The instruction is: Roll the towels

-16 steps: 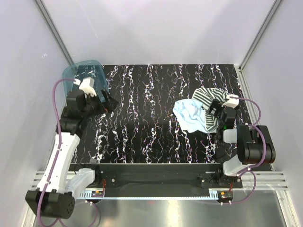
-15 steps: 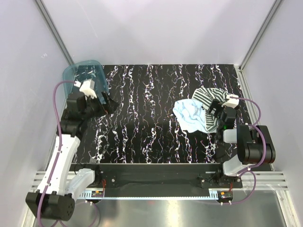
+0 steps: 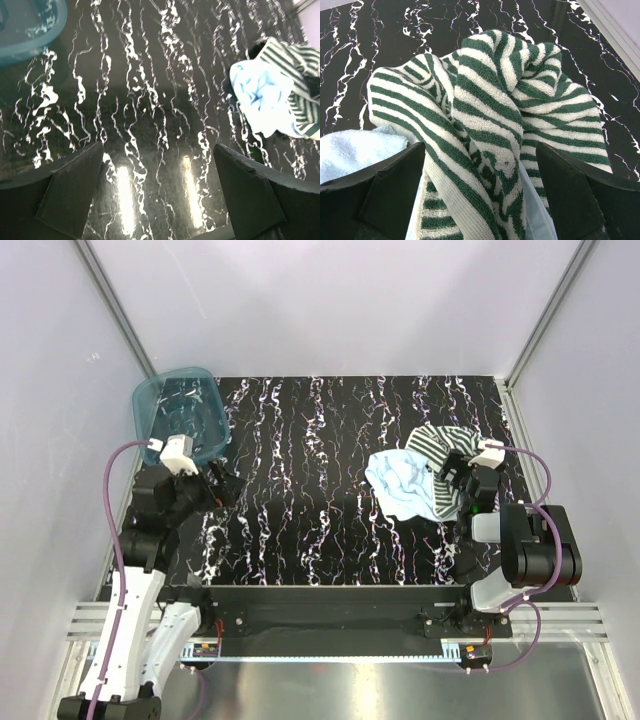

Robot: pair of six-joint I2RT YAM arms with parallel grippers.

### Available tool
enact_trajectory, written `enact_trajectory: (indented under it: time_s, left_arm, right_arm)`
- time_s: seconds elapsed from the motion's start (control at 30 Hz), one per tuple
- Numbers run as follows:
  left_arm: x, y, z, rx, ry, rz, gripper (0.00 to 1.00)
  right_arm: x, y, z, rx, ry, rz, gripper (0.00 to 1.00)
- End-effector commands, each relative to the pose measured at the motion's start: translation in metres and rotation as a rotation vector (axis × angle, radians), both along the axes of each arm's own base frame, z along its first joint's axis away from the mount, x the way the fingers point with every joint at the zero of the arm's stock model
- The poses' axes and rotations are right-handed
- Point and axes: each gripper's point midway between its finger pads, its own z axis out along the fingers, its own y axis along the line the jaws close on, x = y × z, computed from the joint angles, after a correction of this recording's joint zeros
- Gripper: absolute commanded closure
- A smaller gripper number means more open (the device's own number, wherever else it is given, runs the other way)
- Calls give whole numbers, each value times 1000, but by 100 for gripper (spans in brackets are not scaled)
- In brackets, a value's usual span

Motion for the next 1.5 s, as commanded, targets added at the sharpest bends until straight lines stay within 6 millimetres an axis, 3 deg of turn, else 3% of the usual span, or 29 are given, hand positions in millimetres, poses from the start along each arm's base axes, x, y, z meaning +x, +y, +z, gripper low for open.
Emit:
enact_trajectory:
  time_s: [0.0,0.17,0.27,0.57,0.97,1.07,1.1,1.13,1.17,1.2,1.23,1.3,1.33,1.37,1.4,1.43,1.47]
  left_arm:
    - [4,4,6,27,-28,12,1]
    - [1,10,14,36,-21,44,1]
    - [-2,14,-2,40,-3,84,1]
    - [-1,-3,-4,18,8,3,1]
    - [-5,-7,-1,22,-11,-9,1]
    - [-4,-7,-1,23,-15,-9,1]
    - [-4,-7,-1,24,-13,-9,1]
    - [-4,-7,-2,24,-9,-12,1]
    - [-4,-7,-2,22,-8,-12,1]
    - [-4,-7,-3,25,-4,-11,1]
    - [-4,-8,-4,23,-2,-13,1]
    - [-4,-8,-4,22,-3,-13,1]
    - [-4,-8,-4,22,-3,-13,1]
    - [-4,-7,-4,23,-2,-12,1]
    - [-4,-8,-4,22,-3,-13,1]
    - [-4,-8,-4,22,-1,-11,1]
    - [-4,-7,-5,24,-2,-7,1]
  right_arm:
    - [8,-2,18,-18,-60,1,0]
    - [7,-2,18,-18,-60,2,0]
    - [7,-2,18,-17,-62,2,0]
    - [7,-2,18,-17,-60,1,0]
    - [5,-1,18,-18,-63,23,0]
    - [6,-2,46,-31,-124,20,0]
    - [1,3,35,-29,-38,41,0]
    - [8,5,73,-45,-99,49,0]
    - [4,12,74,3,-58,56,0]
    - [3,26,95,51,-96,119,0]
    - [-1,36,138,75,-200,170,0]
    - [-10,56,164,188,-242,244,0]
    - [-15,62,197,190,-297,281,0]
    - [-19,63,180,269,-183,255,0]
    - [-20,53,177,313,-124,171,0]
    - [-12,53,195,326,-84,161,0]
    - [-25,56,161,345,114,141,0]
